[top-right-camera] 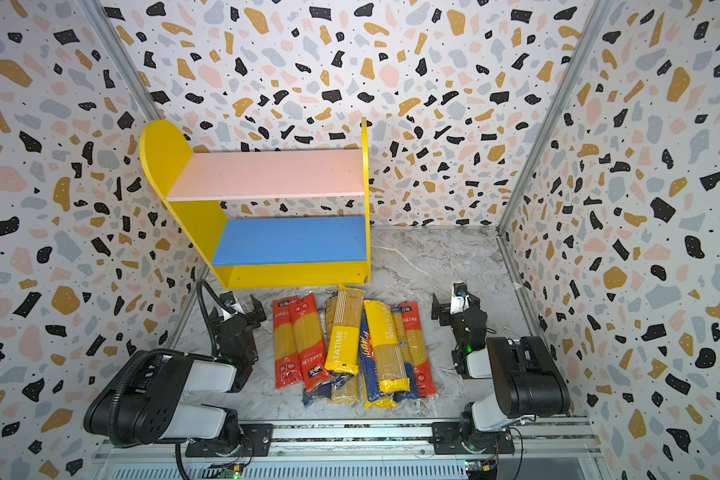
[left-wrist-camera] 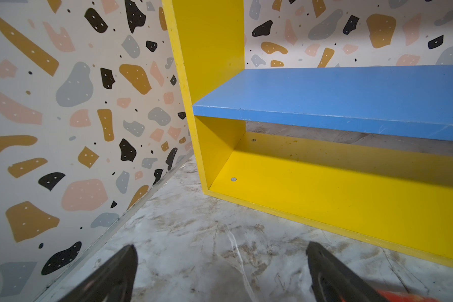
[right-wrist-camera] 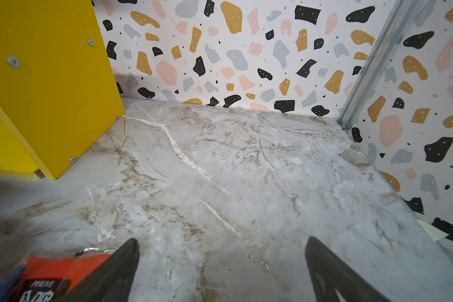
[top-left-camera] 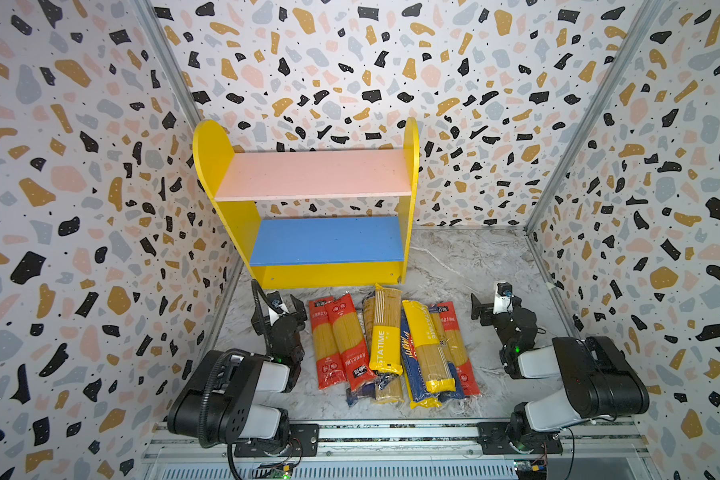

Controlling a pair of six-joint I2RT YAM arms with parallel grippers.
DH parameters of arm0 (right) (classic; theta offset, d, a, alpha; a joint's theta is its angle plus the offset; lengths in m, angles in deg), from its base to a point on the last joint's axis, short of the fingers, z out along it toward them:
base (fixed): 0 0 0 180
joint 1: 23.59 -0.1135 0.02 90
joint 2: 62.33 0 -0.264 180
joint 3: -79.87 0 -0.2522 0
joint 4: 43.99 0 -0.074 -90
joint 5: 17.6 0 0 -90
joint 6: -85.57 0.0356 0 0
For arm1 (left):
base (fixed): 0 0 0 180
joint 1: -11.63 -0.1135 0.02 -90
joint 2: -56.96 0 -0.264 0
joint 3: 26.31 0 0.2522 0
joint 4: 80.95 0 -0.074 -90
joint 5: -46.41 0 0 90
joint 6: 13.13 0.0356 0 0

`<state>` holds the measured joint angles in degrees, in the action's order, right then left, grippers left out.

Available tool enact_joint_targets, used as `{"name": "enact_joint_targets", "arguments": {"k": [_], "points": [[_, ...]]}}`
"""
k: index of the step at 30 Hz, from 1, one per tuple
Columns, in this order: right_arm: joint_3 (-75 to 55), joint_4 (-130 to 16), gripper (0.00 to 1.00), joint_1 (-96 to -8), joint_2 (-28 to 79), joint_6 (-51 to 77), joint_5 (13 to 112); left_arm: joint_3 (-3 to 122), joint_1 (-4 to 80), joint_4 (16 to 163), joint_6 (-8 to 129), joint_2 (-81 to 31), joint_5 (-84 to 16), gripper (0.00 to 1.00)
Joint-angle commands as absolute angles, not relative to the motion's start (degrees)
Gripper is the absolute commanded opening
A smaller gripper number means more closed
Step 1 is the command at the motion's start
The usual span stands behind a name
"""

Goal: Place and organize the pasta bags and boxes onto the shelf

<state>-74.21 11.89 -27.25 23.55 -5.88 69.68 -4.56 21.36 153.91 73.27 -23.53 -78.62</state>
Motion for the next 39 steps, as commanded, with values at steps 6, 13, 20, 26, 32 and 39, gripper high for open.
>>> {"name": "enact_joint_targets", "arguments": {"k": [6,13,20,26,32,39], "points": [[-66.6,-3.7,0.99,-30.5,18.6,-4.6,82.9,6.2,21.6,132.5,71.6,-17.2,-81.4,1.0],[-57.0,-22.7,0.99,-36.5,17.8,6.3,110.4,12.6,29.3,117.6,66.0,-13.8,-93.0,0.98],[-41.5,-53.9,0.99,-40.1,18.9,16.1,114.0,21.3,39.1,90.0,48.6,-5.2,-101.1,0.99],[-42.6,-59.9,0.99,-44.1,12.3,16.7,108.6,22.5,46.4,76.2,34.8,3.1,-90.5,1.0],[-42.0,-64.9,0.99,-47.8,7.1,19.3,105.7,24.8,57.7,63.1,24.1,5.6,-86.0,1.0],[-41.5,-67.9,0.99,-51.3,2.9,19.6,106.0,20.7,68.1,59.4,11.0,9.5,-82.2,0.99]]}}
